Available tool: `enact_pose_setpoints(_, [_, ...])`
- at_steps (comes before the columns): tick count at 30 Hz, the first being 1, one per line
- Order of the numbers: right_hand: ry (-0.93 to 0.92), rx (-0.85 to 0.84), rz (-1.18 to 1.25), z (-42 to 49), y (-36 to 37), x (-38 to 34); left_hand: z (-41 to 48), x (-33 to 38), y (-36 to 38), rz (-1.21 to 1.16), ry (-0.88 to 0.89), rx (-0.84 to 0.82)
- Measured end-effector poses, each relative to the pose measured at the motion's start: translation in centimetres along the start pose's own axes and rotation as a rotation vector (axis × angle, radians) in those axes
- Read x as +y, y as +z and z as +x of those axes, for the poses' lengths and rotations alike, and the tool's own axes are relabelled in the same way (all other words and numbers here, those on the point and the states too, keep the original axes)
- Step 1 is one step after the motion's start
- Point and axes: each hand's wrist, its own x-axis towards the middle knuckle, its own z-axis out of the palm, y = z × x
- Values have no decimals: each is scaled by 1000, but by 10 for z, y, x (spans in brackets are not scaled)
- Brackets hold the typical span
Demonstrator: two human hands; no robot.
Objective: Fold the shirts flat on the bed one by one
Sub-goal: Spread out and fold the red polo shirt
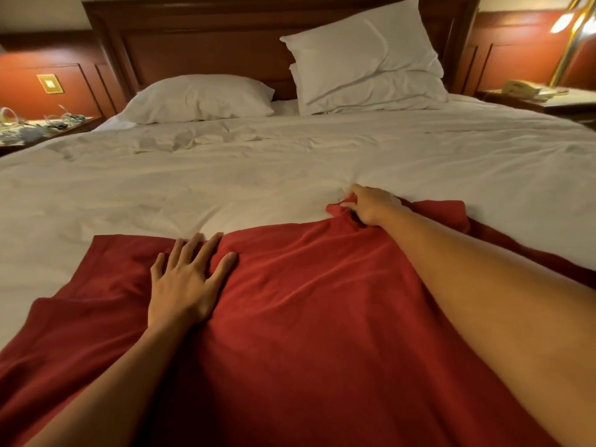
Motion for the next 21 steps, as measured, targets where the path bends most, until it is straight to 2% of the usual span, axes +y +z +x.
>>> enact_pose_setpoints(3, [60, 252, 135, 7, 12, -13, 0, 0, 1, -5, 4, 14])
enact_pose_setpoints(5, [80, 440, 327, 11, 13, -23, 0, -1, 2, -3, 6, 18])
enact_pose_setpoints(7, [62, 524, 530, 10, 12, -35, 0, -2, 3, 1, 9, 20])
enact_pose_setpoints(8, [22, 507, 539, 8, 14, -40, 1, -2, 4, 2, 9, 20])
enact_pose_setpoints(11, [-111, 357, 345, 5, 25, -41, 1, -3, 4, 6, 10, 15])
enact_pose_setpoints(14, [-145, 183, 427, -2, 12, -29, 1, -2, 3, 0, 9, 15])
enact_pose_setpoints(17, [-167, 108, 437, -19, 1, -18, 1, -1, 2, -3, 4, 14])
enact_pose_setpoints(19, [-197, 62, 340, -35, 8, -15, 1, 0, 2, -3, 5, 11])
enact_pose_setpoints(21, [-169, -81, 146, -47, 21, -14, 1, 0, 1, -1, 6, 10])
